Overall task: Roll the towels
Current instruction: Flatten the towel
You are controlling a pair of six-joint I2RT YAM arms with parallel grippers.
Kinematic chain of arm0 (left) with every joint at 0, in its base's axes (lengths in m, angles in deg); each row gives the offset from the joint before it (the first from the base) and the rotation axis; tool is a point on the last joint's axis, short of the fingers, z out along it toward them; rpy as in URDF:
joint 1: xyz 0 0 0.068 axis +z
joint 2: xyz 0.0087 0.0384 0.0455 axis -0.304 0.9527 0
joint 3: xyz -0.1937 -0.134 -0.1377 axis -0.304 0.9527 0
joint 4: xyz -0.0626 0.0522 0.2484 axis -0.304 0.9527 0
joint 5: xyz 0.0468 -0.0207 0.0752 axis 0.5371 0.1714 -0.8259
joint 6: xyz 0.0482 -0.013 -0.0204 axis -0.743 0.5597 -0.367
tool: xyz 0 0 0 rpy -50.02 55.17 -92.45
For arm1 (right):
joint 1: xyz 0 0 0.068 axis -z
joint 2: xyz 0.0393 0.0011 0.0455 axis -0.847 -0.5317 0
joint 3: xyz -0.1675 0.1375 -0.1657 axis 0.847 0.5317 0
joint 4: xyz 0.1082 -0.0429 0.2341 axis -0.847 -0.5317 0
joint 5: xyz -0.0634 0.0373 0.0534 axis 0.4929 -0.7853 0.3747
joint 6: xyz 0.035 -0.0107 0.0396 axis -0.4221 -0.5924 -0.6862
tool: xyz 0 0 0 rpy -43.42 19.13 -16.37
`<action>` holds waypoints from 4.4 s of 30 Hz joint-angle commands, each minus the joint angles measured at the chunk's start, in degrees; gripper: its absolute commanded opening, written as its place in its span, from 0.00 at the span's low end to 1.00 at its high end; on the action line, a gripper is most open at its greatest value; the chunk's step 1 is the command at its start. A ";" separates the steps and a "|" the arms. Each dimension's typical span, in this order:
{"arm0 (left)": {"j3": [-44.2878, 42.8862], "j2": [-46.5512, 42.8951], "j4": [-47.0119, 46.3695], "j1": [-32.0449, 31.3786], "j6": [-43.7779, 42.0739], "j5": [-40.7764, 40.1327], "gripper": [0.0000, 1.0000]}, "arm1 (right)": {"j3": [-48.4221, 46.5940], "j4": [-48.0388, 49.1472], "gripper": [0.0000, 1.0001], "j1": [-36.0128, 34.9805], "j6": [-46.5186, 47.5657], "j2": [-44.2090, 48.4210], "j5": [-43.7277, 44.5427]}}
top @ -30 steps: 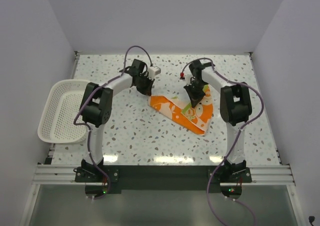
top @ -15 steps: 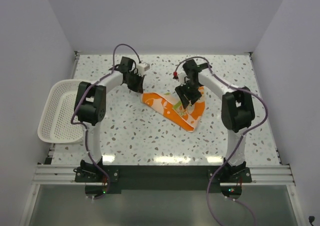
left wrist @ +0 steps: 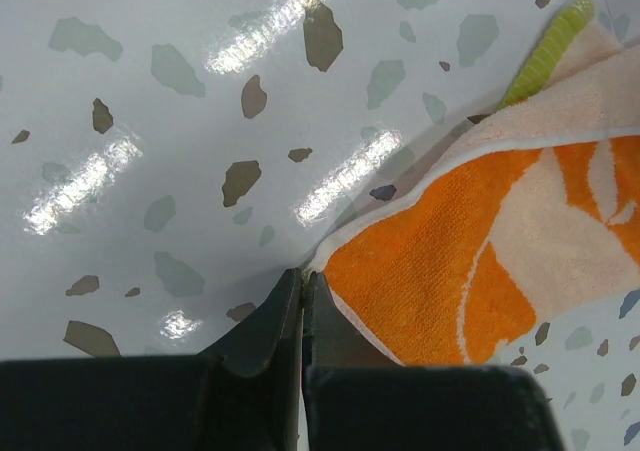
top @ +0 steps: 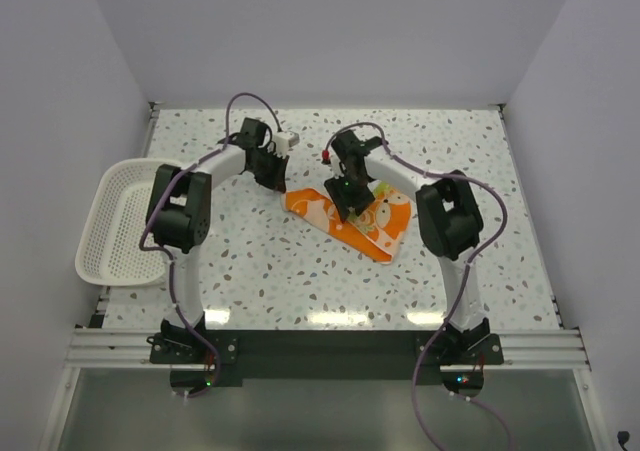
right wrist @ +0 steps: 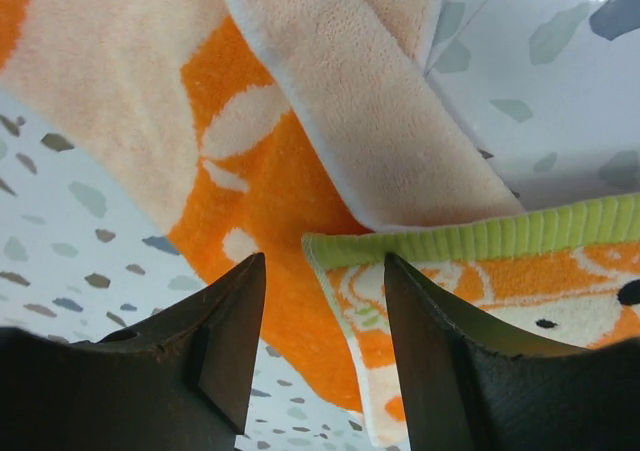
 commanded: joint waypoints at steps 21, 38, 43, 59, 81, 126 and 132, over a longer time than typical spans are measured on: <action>-8.86 -1.30 1.28 6.02 -1.33 -0.82 0.00 | -4.53 -9.55 0.00 14.90 7.33 8.59 2.44; -5.53 -2.97 5.67 14.11 -8.98 -4.17 0.00 | 20.16 -8.15 0.00 27.22 19.28 17.12 0.25; -5.26 -2.09 6.29 14.02 -8.80 -3.90 0.00 | 17.98 -9.74 0.67 27.22 22.01 16.15 -1.52; -8.43 -0.51 8.31 13.58 -8.19 -2.67 0.00 | -10.59 -0.96 0.60 21.78 15.34 -4.94 -1.27; -9.66 -0.60 7.87 12.96 -5.73 -1.27 0.00 | -17.10 2.75 0.05 19.40 13.14 -12.86 0.42; 10.04 -30.07 1.28 12.09 -12.67 -2.66 0.00 | 13.15 18.99 0.00 28.19 16.30 25.93 -0.73; -1.11 -10.82 -2.50 10.50 -8.89 -6.27 0.00 | 0.59 20.94 0.00 28.02 13.58 4.49 0.68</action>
